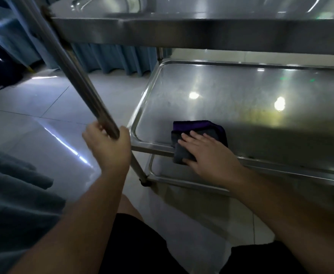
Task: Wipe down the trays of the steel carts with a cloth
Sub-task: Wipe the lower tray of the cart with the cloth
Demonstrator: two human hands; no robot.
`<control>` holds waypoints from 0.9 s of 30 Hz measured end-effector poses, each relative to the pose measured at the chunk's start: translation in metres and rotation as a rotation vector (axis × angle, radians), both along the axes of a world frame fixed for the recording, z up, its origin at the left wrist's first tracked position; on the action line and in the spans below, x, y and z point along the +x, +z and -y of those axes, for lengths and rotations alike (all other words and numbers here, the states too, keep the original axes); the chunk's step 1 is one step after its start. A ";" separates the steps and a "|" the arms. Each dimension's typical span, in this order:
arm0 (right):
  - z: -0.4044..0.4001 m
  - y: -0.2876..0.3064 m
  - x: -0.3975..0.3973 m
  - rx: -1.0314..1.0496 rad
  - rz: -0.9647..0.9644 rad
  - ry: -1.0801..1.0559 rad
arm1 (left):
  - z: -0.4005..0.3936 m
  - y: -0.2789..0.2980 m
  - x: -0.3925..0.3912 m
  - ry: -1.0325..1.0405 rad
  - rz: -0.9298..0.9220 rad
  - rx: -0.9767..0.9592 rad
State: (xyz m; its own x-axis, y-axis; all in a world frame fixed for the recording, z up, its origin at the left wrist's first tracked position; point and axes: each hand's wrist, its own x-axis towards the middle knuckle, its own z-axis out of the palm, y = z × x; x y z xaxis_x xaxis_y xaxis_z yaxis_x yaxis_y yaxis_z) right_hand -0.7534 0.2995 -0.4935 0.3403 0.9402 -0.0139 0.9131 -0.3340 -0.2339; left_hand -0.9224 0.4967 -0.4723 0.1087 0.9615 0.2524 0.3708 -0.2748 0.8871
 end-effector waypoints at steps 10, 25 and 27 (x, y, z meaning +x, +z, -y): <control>0.115 -0.007 0.053 -0.024 0.000 -0.107 | 0.122 -0.035 0.043 -0.600 -0.216 0.288; 0.277 -0.003 0.112 -0.003 0.014 -0.300 | 0.210 -0.028 0.126 -0.980 -0.450 0.430; 0.291 -0.004 0.116 -0.004 0.020 -0.311 | 0.231 -0.029 0.134 -1.020 -0.547 0.477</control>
